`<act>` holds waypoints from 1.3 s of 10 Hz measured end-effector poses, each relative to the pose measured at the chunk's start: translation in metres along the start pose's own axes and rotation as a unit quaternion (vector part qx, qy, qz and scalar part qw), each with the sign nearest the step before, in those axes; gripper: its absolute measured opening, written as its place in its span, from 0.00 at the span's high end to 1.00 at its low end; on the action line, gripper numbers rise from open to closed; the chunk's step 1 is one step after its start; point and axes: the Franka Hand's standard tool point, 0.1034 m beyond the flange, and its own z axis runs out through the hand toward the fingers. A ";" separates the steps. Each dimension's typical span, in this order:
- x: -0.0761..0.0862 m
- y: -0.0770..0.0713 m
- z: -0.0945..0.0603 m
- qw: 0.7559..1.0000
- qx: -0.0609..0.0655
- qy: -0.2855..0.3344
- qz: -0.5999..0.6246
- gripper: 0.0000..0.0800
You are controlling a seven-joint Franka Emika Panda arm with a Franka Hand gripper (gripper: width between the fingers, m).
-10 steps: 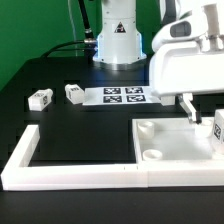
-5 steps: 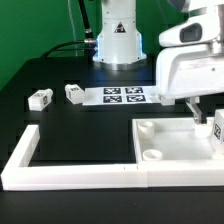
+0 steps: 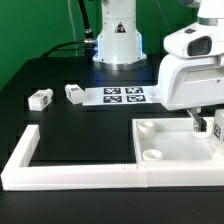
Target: Assemble square table
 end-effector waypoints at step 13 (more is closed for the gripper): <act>-0.004 0.004 0.002 0.785 0.063 0.004 0.616 0.64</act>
Offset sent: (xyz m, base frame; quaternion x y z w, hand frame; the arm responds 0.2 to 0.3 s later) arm 0.0000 0.0000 0.0000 0.0000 0.0000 0.1296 0.9916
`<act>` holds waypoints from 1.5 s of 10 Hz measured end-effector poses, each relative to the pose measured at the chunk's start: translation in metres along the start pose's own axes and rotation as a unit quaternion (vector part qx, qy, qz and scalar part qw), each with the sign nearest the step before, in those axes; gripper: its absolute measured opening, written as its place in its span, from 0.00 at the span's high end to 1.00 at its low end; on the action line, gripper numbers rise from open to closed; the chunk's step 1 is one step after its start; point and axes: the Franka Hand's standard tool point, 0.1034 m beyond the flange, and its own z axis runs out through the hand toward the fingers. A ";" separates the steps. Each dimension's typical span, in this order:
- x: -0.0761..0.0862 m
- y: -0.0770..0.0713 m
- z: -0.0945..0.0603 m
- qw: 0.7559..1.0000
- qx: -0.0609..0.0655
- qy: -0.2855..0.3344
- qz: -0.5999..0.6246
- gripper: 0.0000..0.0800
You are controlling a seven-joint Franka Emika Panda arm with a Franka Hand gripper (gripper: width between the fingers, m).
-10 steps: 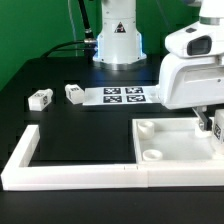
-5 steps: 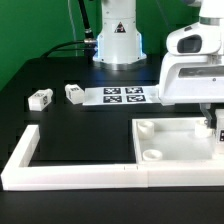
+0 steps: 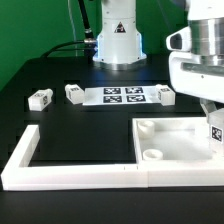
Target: Assemble square table
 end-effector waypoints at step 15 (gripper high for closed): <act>-0.005 -0.007 -0.005 0.855 -0.032 0.003 -0.517 0.36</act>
Offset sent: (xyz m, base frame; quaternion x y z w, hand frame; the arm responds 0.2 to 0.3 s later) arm 0.0000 0.0000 0.0000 0.0000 0.0000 -0.0650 0.9979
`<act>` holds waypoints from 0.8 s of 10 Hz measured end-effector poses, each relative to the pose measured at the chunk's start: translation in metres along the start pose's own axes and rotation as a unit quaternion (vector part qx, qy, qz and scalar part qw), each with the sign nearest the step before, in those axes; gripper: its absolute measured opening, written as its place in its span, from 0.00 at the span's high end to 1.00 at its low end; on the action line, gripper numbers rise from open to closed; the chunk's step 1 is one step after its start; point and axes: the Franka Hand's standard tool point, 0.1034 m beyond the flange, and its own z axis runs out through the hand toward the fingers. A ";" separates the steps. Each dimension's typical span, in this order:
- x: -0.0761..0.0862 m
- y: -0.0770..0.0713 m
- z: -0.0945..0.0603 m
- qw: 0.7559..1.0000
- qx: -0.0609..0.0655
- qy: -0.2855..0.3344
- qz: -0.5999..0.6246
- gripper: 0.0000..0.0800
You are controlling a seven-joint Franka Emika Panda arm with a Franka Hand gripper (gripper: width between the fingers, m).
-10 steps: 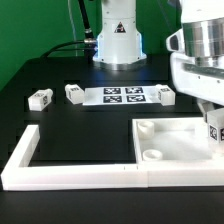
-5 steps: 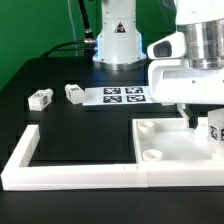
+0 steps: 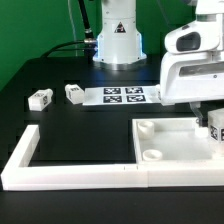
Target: Assemble square table
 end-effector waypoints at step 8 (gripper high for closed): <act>0.000 0.005 0.003 0.896 -0.007 -0.014 0.444 0.63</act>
Offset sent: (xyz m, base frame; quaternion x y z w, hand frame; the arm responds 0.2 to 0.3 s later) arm 0.0000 0.0000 0.0000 0.0000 0.0000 0.1938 0.9810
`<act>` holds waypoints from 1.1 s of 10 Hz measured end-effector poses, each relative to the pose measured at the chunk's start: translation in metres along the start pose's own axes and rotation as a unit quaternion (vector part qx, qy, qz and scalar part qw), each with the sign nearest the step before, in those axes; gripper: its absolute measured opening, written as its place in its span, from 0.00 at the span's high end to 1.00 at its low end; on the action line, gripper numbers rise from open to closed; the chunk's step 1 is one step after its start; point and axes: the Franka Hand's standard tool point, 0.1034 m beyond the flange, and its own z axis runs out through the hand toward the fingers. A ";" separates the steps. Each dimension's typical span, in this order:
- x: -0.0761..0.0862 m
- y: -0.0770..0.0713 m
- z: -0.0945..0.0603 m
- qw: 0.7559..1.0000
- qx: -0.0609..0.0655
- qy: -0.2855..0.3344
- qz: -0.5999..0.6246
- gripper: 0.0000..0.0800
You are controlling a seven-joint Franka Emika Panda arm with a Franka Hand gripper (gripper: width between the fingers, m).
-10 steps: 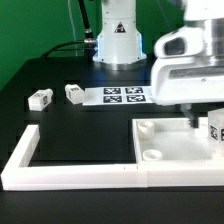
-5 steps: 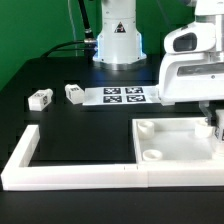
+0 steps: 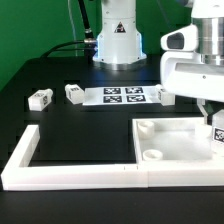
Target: Assemble square table
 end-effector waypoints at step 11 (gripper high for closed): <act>-0.008 0.000 0.005 0.989 0.008 -0.015 -0.150 0.19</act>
Offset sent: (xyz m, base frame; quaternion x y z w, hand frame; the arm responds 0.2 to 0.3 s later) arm 0.0000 0.0000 0.0000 0.0000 0.0000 0.1296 0.9916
